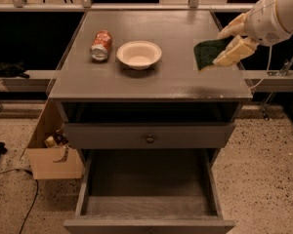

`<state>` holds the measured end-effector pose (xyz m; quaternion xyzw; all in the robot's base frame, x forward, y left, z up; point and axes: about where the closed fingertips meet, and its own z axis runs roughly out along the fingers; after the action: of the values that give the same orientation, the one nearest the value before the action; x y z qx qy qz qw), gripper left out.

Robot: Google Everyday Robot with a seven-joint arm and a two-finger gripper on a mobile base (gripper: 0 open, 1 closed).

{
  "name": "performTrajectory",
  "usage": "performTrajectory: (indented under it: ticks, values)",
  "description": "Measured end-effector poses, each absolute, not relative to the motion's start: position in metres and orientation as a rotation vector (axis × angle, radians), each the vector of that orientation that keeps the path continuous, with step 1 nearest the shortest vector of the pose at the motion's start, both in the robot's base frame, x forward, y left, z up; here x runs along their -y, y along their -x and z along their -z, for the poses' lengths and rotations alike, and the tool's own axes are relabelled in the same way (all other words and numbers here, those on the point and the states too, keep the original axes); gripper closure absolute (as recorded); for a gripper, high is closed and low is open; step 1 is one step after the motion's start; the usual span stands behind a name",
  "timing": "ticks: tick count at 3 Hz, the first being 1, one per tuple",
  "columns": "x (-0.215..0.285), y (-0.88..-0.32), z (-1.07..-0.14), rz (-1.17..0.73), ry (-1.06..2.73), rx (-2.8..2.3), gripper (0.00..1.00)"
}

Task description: Pick sponge from middle drawer and place on counter

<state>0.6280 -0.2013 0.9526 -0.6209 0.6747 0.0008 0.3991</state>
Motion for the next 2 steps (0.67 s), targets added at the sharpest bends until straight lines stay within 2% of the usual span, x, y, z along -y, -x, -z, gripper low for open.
performTrajectory:
  ticks: [2]
  values:
    - [0.205,-0.669,-0.939,-0.033,1.593,-1.736,1.0]
